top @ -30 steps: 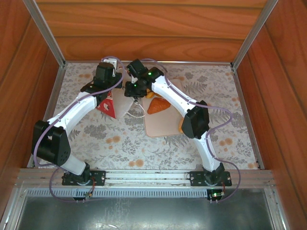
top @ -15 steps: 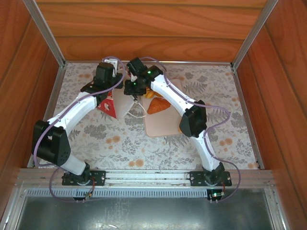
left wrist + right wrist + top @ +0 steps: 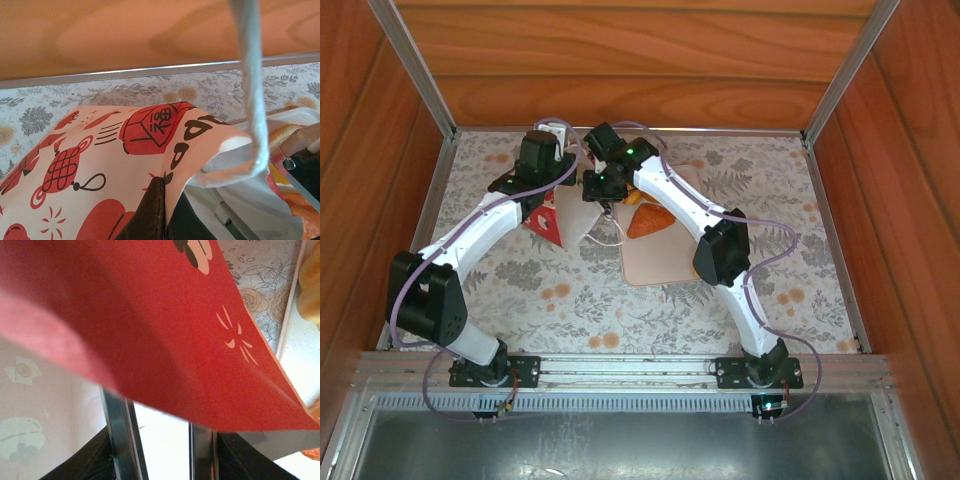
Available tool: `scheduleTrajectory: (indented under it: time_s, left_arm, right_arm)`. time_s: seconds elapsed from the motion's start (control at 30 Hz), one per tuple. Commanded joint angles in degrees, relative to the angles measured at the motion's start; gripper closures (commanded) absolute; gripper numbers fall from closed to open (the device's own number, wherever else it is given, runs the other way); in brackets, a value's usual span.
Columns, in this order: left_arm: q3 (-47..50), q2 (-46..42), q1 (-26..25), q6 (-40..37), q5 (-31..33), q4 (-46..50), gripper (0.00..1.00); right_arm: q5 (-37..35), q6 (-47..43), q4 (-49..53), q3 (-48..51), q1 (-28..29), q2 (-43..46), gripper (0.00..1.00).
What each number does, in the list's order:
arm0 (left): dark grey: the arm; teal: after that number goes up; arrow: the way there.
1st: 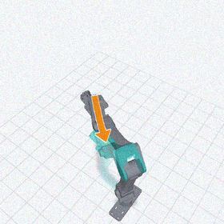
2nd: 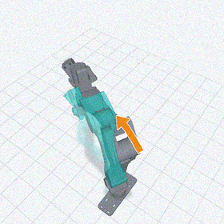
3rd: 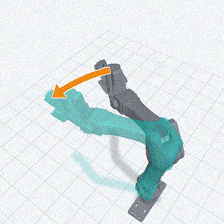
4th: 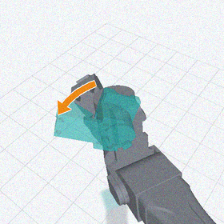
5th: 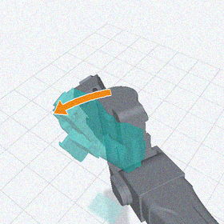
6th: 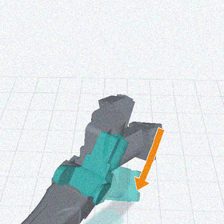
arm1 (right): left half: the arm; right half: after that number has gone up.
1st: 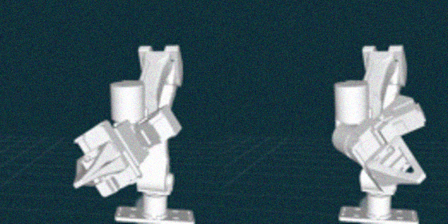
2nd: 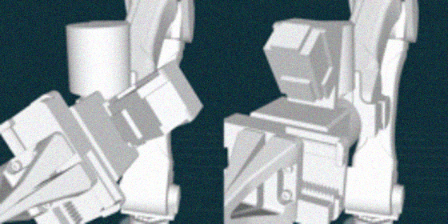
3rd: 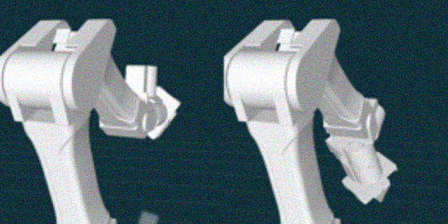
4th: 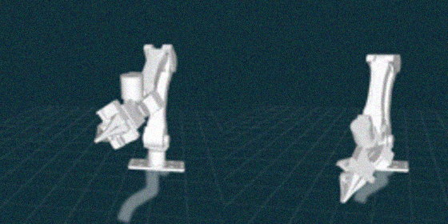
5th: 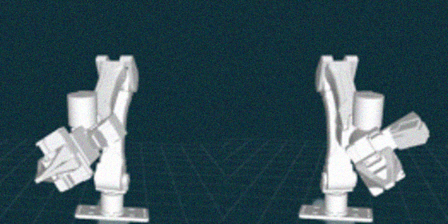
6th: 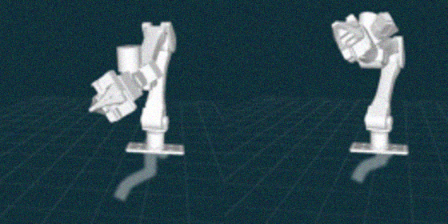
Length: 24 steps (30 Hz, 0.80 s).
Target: Take the fake bread out of the paper bag
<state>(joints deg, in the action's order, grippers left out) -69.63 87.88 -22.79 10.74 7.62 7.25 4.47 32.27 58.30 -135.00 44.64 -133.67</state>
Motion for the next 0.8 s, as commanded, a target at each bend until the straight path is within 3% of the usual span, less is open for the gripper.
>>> scheduleTrajectory:
  time_s: [0.0, 0.77]
  left_arm:
    - [-0.24, 0.51, -0.22, 0.57, -0.34, -1.79, 1.0]
    - [0.54, 0.91, -1.69, 1.91, -2.83, -2.55, 1.0]
  right_arm:
    - [-2.15, 1.53, 0.82, 0.57, -0.35, 2.71, 0.53]
    - [-3.67, 5.1, 1.92, -5.49, -1.49, -3.61, 0.49]
